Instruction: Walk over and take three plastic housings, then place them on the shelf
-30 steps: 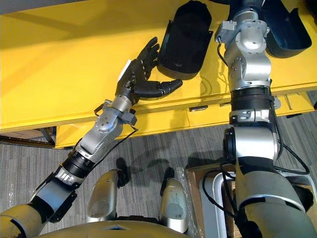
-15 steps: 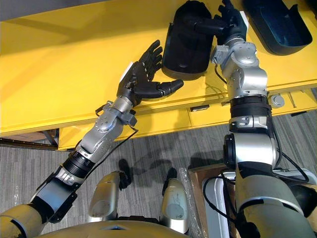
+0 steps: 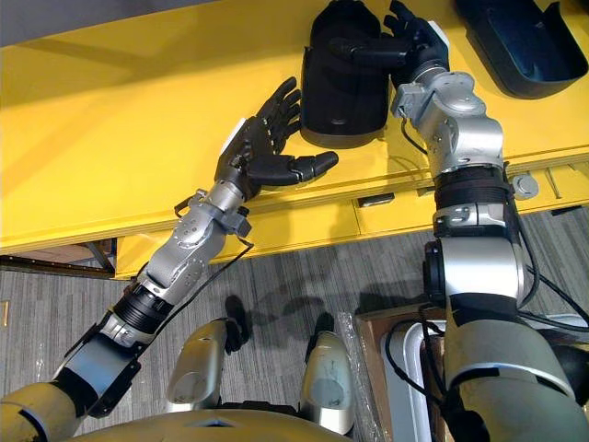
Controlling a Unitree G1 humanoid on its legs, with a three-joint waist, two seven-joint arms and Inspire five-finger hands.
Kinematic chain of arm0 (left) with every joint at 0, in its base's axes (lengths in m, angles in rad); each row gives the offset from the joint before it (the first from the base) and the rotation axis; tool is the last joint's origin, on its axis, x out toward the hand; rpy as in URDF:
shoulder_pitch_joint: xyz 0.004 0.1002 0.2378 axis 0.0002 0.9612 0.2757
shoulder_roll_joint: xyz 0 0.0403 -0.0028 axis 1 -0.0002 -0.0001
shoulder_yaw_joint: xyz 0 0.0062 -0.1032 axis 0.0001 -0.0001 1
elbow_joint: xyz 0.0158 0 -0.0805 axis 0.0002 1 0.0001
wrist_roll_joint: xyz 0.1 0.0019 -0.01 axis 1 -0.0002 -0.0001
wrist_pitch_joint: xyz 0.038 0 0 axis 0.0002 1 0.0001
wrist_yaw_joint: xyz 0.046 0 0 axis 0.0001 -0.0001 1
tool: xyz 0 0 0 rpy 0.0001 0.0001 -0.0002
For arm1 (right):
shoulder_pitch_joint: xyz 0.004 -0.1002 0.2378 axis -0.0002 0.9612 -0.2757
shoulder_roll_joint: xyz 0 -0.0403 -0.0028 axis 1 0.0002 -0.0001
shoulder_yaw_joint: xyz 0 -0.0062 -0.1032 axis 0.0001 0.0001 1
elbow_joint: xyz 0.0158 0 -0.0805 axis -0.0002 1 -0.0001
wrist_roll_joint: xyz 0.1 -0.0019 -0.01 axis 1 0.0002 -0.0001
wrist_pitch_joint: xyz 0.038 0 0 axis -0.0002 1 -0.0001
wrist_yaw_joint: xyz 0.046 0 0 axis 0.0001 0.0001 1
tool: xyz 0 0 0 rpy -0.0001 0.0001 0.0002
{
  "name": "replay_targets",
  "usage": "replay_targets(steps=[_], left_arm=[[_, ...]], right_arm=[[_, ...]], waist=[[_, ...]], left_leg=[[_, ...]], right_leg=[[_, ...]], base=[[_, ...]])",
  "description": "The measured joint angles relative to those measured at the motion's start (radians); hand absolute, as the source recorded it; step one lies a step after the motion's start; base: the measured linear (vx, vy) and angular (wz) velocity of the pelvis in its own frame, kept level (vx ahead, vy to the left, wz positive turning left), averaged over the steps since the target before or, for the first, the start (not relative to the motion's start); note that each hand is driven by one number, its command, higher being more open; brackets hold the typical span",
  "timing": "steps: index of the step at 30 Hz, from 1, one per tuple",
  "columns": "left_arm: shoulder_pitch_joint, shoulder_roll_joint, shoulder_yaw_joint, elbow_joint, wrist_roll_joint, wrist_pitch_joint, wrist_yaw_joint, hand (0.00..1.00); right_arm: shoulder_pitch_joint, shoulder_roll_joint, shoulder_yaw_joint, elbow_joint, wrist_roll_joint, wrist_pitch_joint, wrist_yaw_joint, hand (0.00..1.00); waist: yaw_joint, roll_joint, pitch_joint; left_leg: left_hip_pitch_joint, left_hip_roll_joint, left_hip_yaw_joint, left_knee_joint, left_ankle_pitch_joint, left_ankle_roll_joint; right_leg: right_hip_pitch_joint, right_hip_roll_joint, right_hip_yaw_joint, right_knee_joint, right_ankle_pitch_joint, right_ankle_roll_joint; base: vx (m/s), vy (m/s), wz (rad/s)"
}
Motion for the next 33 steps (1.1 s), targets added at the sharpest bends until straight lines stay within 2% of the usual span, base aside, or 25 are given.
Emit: replay_targets(steps=[11,22,28,31,33], left_arm=[[0.000,0.007,0.000,-0.002,-0.033,0.000,-0.021,1.00],[0.000,0.006,-0.002,-0.004,-0.076,0.011,-0.033,1.00],[0.004,0.007,-0.003,-0.004,-0.061,0.010,-0.013,1.00],[0.017,0.010,-0.001,-0.009,-0.027,0.004,0.015,1.00],[0.057,0.014,-0.001,-0.051,0.019,0.003,0.042,1.00]], right_arm=[[-0.010,0.000,0.013,0.007,0.007,-0.009,0.001,1.00],[-0.029,0.000,0.032,0.006,0.044,-0.045,0.013,1.00],[-0.028,0.001,0.032,0.003,0.043,-0.053,-0.059,1.00],[-0.025,0.000,0.024,-0.029,0.041,-0.079,-0.099,1.00],[0.024,0.000,-0.040,-0.163,0.024,-0.136,-0.147,1.00]], waist=[[0.002,0.000,0.000],[0.005,0.000,0.000],[0.005,0.000,0.000],[0.000,0.000,0.000],[-0.002,0.000,0.000]], left_leg=[[-0.012,0.001,-0.016,0.009,0.001,0.000],[-0.017,0.005,-0.017,0.018,0.001,0.001],[-0.003,0.004,-0.011,0.007,0.005,0.000],[0.006,0.004,-0.008,0.000,0.008,-0.002],[0.012,0.005,-0.006,-0.001,0.007,-0.004]], right_leg=[[0.001,0.002,-0.011,-0.001,0.000,0.000],[0.002,0.005,-0.014,0.000,0.000,-0.001],[0.007,0.005,-0.010,-0.002,0.000,-0.001],[0.012,0.006,-0.008,-0.005,0.000,-0.001],[0.020,0.006,-0.009,-0.011,0.001,0.000]], base=[[0.00,-0.004,0.02],[-0.01,-0.004,0.01],[0.00,-0.001,-0.01],[0.00,-0.008,-0.03],[0.01,-0.008,-0.02]])
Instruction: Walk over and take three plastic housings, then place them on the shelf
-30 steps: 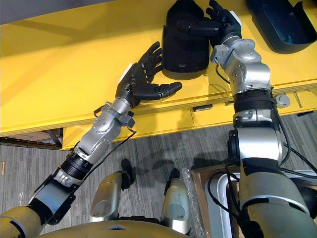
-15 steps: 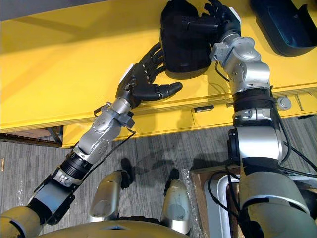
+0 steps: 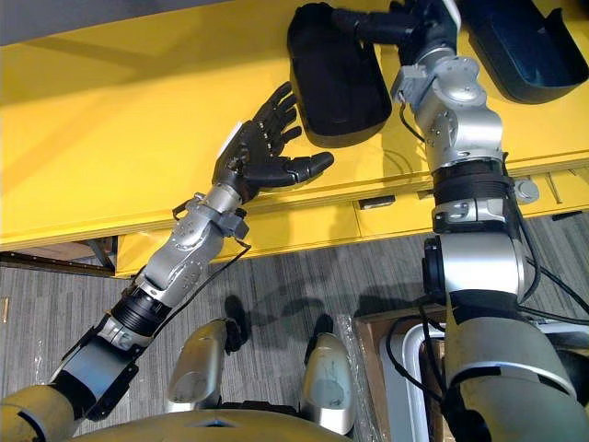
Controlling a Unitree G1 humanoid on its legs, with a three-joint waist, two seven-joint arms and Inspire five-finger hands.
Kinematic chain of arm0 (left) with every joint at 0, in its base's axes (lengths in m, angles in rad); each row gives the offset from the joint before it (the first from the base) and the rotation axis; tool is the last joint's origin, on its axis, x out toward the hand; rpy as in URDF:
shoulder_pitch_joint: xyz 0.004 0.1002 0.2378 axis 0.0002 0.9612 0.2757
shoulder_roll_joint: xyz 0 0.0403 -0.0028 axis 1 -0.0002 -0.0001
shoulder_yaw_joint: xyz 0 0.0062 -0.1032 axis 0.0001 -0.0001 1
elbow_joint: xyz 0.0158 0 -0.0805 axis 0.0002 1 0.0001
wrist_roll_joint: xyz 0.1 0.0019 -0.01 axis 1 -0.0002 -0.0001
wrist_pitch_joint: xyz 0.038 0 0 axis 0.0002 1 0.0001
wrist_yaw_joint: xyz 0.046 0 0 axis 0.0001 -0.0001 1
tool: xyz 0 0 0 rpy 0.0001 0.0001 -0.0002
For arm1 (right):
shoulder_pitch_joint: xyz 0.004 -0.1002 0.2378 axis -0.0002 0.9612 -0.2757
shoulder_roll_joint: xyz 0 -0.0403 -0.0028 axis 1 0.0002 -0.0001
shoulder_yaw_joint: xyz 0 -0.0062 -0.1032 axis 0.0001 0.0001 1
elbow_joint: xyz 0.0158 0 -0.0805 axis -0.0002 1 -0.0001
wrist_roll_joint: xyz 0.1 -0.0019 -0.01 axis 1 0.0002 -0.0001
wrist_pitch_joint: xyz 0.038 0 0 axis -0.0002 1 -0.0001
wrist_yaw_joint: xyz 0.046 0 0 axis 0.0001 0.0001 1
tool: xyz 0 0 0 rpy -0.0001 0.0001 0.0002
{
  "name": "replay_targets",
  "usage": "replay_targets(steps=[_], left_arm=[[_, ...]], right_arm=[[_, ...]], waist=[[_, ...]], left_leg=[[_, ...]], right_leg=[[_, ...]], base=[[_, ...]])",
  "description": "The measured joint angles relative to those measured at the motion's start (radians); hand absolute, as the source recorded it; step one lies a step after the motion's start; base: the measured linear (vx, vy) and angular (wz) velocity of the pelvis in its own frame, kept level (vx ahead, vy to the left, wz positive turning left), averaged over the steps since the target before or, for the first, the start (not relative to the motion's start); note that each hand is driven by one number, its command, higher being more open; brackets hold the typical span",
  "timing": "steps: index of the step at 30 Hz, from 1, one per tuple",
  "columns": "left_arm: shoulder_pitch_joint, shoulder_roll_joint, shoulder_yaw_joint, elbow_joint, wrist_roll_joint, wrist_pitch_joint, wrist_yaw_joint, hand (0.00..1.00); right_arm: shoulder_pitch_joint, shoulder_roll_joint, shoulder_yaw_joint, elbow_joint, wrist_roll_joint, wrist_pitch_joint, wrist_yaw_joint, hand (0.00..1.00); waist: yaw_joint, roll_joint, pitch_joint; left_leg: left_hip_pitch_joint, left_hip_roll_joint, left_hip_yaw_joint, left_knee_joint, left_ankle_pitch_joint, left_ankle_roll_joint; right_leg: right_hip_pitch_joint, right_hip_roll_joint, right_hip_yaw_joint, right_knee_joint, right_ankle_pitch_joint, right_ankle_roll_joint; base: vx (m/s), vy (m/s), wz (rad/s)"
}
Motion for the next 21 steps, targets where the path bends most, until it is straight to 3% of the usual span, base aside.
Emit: replay_targets(steps=[5,8,12,15,18,21], left_arm=[[0.092,0.022,0.049,-0.101,0.079,0.005,0.065,1.00],[0.147,0.030,0.163,-0.177,0.145,0.005,0.104,1.00],[0.260,0.042,0.358,-0.264,0.188,-0.020,0.127,1.00],[0.380,0.038,0.438,-0.334,0.193,-0.032,0.122,1.00],[0.488,0.010,0.495,-0.373,0.222,-0.057,0.089,1.00],[0.571,-0.025,0.503,-0.411,0.231,-0.064,0.038,1.00]], right_arm=[[0.218,0.000,-0.102,-0.347,-0.074,-0.128,-0.056,1.00],[0.429,0.023,-0.159,-0.558,-0.082,-0.204,-0.084,1.00],[0.715,0.232,-0.292,-0.698,-0.115,-0.298,-0.165,1.00],[0.929,0.359,-0.382,-0.724,-0.115,-0.294,-0.131,1.00],[1.067,0.399,-0.377,-0.725,-0.124,-0.291,-0.018,1.00],[1.132,0.406,-0.359,-0.739,-0.239,-0.277,0.033,1.00]], waist=[[-0.003,-0.002,0.001],[-0.018,-0.009,0.002],[-0.053,-0.043,-0.026],[-0.070,-0.061,-0.053],[-0.092,-0.062,-0.062],[-0.099,-0.062,-0.087]], left_leg=[[0.056,-0.007,0.006,-0.030,-0.003,-0.004],[0.098,-0.021,0.006,-0.059,0.001,-0.004],[0.144,-0.040,0.003,-0.104,0.008,-0.007],[0.173,-0.055,0.009,-0.127,0.009,-0.005],[0.206,-0.068,0.019,-0.147,0.007,-0.003],[0.218,-0.070,0.020,-0.155,0.006,-0.004]], right_leg=[[0.052,-0.004,-0.002,-0.026,0.002,0.004],[0.095,-0.007,-0.002,-0.051,0.006,0.009],[0.145,-0.003,-0.005,-0.111,0.022,0.020],[0.186,-0.006,-0.003,-0.167,0.042,0.025],[0.221,-0.010,0.006,-0.206,0.055,0.031],[0.241,-0.007,0.005,-0.233,0.064,0.031]], base=[[0.01,-0.004,-0.01],[0.01,-0.001,0.01],[0.03,-0.009,0.01],[0.06,0.025,-0.03],[0.05,0.060,-0.11],[0.00,0.006,-0.02]])
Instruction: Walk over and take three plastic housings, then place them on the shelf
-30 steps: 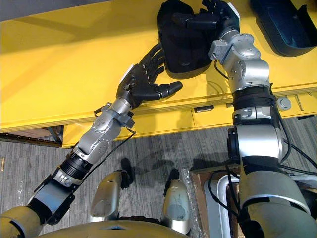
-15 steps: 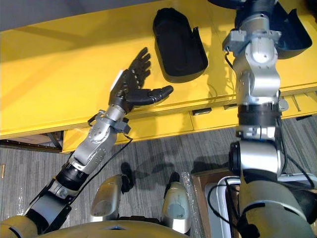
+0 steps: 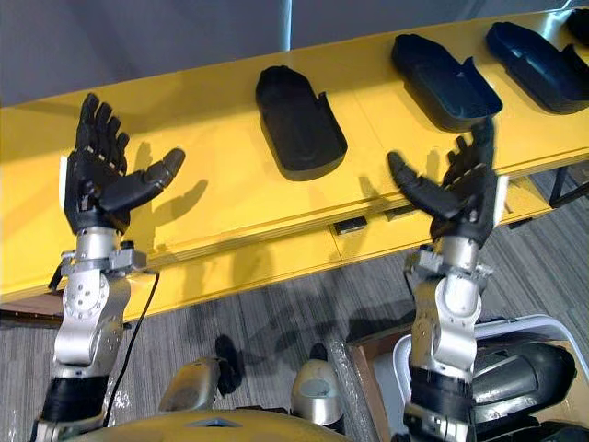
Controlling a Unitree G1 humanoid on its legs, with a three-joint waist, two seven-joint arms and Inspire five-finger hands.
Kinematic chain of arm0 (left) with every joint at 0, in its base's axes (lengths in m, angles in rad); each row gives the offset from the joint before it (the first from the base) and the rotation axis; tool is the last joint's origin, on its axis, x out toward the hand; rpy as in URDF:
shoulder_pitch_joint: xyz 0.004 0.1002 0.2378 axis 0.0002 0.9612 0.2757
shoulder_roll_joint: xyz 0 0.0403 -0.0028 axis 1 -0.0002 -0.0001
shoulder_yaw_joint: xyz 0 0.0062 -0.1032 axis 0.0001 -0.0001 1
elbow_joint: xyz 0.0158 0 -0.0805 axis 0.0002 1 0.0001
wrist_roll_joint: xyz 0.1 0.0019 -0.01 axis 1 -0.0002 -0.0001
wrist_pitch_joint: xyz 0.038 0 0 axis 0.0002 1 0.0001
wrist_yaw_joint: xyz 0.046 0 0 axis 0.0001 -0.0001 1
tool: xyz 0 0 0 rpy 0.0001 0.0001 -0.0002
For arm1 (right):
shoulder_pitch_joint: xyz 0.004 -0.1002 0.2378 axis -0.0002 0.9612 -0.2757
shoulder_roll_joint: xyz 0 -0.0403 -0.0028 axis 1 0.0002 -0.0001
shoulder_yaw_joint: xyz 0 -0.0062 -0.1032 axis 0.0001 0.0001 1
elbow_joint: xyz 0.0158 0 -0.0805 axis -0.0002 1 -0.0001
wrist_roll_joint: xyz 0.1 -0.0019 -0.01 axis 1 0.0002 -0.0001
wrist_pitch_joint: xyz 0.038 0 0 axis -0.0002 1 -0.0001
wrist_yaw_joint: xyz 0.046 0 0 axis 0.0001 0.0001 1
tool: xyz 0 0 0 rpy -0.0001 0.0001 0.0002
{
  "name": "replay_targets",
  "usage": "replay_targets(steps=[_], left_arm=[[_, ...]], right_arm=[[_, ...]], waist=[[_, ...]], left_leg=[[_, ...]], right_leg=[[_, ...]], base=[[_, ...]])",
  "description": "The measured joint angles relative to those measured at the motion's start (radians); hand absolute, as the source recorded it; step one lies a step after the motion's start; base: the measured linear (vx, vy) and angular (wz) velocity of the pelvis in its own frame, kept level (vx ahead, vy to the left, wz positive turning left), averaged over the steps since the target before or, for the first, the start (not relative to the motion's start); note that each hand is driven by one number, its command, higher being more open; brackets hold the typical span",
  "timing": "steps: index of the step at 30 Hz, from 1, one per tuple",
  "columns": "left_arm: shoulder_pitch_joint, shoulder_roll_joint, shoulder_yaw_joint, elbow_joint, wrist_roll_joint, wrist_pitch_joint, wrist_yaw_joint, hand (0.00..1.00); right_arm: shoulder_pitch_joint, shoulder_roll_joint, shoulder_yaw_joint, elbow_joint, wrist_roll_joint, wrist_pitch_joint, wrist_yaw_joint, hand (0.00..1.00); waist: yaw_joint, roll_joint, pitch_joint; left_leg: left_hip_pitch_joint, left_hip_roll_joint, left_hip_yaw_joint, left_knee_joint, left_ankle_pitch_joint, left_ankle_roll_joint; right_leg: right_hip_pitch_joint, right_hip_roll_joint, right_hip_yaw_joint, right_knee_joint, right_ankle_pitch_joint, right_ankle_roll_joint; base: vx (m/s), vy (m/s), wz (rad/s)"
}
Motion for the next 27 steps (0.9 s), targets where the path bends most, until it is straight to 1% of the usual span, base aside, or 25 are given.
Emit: replay_targets(steps=[3,4,7,11,12,16,18,23,26,27], left_arm=[[0.057,-0.020,0.000,-0.022,0.003,0.000,-0.053,1.00],[0.074,-0.028,0.000,-0.026,0.003,0.000,-0.069,1.00],[0.094,-0.033,-0.001,-0.032,0.005,0.001,-0.092,1.00],[0.121,-0.033,-0.001,-0.033,0.011,0.005,-0.117,1.00],[0.122,-0.033,0.000,-0.033,0.030,0.007,-0.122,1.00],[0.123,-0.033,0.000,-0.033,0.036,0.009,-0.130,1.00],[0.127,-0.032,0.000,-0.033,0.036,0.009,-0.133,1.00],[0.143,-0.030,0.000,-0.033,0.035,0.009,-0.148,1.00],[0.146,-0.030,0.000,-0.033,0.035,0.011,-0.155,1.00],[0.148,-0.030,0.000,-0.033,0.034,0.011,-0.155,1.00]], right_arm=[[0.019,0.000,0.006,-0.016,-0.155,0.000,0.027,1.00],[0.019,0.000,0.013,-0.016,-0.189,0.000,0.030,1.00],[0.022,0.000,0.030,-0.015,-0.249,0.000,0.030,1.00],[0.022,-0.008,0.067,-0.011,-0.273,-0.001,0.031,1.00],[0.021,-0.012,0.077,-0.007,-0.275,-0.001,0.031,1.00],[0.002,-0.033,0.110,0.061,-0.305,0.000,0.030,1.00],[-0.025,-0.060,0.138,0.114,-0.312,0.001,0.031,1.00],[-0.102,-0.068,0.158,0.201,-0.313,0.007,0.031,1.00],[-0.147,-0.115,0.179,0.257,-0.314,0.021,0.031,1.00],[-0.180,-0.135,0.186,0.302,-0.312,0.025,0.031,1.00]], waist=[[-0.002,0.000,-0.028],[-0.004,0.000,-0.037],[-0.003,0.000,-0.039],[0.001,0.000,-0.039],[0.004,0.000,-0.039],[0.019,-0.003,-0.040],[0.025,-0.003,-0.040],[0.031,-0.003,-0.040],[0.041,-0.003,-0.040],[0.048,-0.003,-0.040]], left_leg=[[0.001,0.003,-0.004,0.000,0.000,0.000],[0.002,0.003,-0.006,0.001,0.000,0.000],[0.012,0.002,-0.013,-0.001,0.001,0.001],[0.009,-0.003,-0.022,-0.019,0.015,-0.002],[-0.003,-0.003,-0.029,-0.021,0.023,0.003],[-0.022,0.001,-0.047,-0.017,0.031,0.002],[-0.029,0.000,-0.056,-0.017,0.035,0.003],[-0.041,-0.004,-0.070,-0.017,0.044,0.008],[-0.047,-0.006,-0.083,-0.021,0.054,0.009],[-0.049,-0.008,-0.089,-0.029,0.061,0.009]], right_leg=[[0.011,0.008,-0.004,-0.017,0.008,-0.004],[0.014,0.009,-0.006,-0.018,0.008,-0.005],[0.028,0.009,-0.014,-0.022,0.009,-0.006],[0.030,0.011,-0.023,-0.036,0.010,-0.012],[0.023,0.013,-0.028,-0.037,0.012,-0.014],[0.016,0.020,-0.046,-0.038,0.022,-0.013],[0.015,0.020,-0.054,-0.038,0.023,-0.014],[0.011,0.020,-0.065,-0.037,0.027,-0.016],[0.011,0.020,-0.078,-0.035,0.027,-0.016],[0.009,0.021,-0.083,-0.033,0.027,-0.016]], base=[[0.00,0.000,0.00],[0.00,0.000,0.00],[-0.04,0.001,0.05],[-0.05,0.001,0.08],[-0.03,-0.009,0.16],[-0.02,-0.014,0.13],[-0.01,0.001,0.12],[-0.02,0.006,0.09],[-0.04,0.002,0.13],[-0.05,-0.003,0.15]])
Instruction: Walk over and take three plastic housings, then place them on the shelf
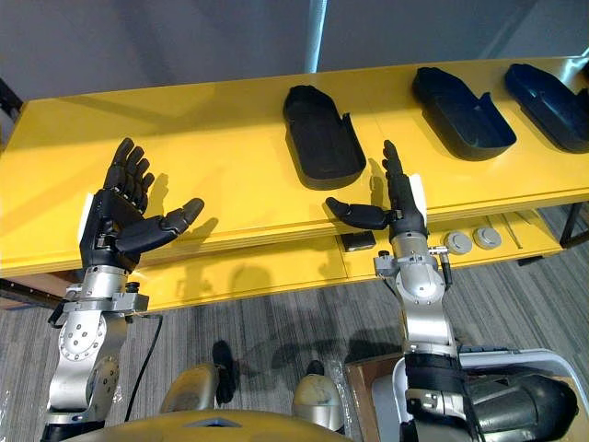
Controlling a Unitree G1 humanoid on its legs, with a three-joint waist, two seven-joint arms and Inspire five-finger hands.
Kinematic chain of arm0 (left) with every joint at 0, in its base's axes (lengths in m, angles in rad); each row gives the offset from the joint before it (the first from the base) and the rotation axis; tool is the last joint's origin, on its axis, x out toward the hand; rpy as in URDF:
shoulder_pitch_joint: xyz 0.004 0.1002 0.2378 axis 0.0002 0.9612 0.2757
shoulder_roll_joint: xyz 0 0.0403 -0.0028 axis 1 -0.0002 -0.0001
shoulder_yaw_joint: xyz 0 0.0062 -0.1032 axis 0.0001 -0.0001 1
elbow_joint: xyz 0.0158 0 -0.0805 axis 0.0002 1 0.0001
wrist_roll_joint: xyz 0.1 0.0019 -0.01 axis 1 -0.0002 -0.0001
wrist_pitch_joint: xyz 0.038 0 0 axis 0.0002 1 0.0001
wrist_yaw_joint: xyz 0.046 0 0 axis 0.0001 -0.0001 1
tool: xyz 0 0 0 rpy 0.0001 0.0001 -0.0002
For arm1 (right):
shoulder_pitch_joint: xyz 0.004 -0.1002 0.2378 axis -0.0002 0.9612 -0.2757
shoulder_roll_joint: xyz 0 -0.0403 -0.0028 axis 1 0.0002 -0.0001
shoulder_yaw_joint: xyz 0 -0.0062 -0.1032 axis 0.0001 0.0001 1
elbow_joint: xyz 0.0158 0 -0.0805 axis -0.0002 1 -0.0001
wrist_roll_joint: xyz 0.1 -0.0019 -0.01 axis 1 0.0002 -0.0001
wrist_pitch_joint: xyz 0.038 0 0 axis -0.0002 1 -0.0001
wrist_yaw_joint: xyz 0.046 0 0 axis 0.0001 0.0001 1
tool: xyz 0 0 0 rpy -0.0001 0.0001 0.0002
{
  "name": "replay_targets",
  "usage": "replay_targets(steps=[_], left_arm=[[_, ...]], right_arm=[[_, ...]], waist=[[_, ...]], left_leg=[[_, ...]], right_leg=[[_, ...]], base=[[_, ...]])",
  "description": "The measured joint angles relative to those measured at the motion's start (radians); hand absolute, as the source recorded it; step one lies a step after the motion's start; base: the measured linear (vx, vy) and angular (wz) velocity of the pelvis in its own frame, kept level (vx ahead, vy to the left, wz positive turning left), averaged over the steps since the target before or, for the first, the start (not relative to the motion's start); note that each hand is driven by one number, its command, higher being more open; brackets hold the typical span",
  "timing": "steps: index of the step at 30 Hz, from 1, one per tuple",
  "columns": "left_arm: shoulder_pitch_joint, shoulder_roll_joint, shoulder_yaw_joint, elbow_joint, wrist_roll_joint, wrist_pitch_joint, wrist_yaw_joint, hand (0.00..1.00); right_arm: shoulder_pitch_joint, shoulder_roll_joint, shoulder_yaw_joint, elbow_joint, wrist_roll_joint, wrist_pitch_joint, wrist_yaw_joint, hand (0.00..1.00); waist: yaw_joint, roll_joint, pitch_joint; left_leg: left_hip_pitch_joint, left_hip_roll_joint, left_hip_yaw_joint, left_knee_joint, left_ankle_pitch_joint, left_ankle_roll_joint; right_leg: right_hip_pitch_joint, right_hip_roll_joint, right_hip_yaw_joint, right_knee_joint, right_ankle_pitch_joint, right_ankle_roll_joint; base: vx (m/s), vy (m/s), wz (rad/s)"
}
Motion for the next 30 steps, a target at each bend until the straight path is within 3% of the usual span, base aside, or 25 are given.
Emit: replay_targets(steps=[10,18,30], left_arm=[[0.003,0.007,0.000,0.003,-0.012,0.001,-0.022,1.00],[0.006,0.007,-0.003,0.034,-0.012,0.001,-0.043,1.00],[0.009,0.010,-0.017,0.065,-0.017,0.003,-0.071,1.00]], right_arm=[[-0.150,-0.038,0.012,0.201,0.009,0.005,-0.001,1.00],[-0.180,-0.039,0.018,0.242,0.022,0.004,-0.004,1.00],[-0.194,-0.040,0.020,0.296,0.049,-0.013,-0.003,1.00]], waist=[[0.026,0.007,0.004],[0.026,0.028,0.000],[0.028,0.034,-0.002]], left_leg=[[0.008,-0.010,-0.027,-0.044,0.043,0.002],[0.049,-0.015,-0.033,-0.133,0.095,-0.008],[0.103,-0.025,-0.034,-0.214,0.138,-0.006]], right_leg=[[0.000,-0.002,-0.027,0.013,-0.001,-0.004],[0.002,0.000,-0.036,0.017,-0.007,-0.012],[0.021,0.000,-0.040,0.015,-0.007,-0.012]], base=[[-0.04,0.000,0.09],[-0.04,-0.006,0.03],[0.00,0.000,0.00]])
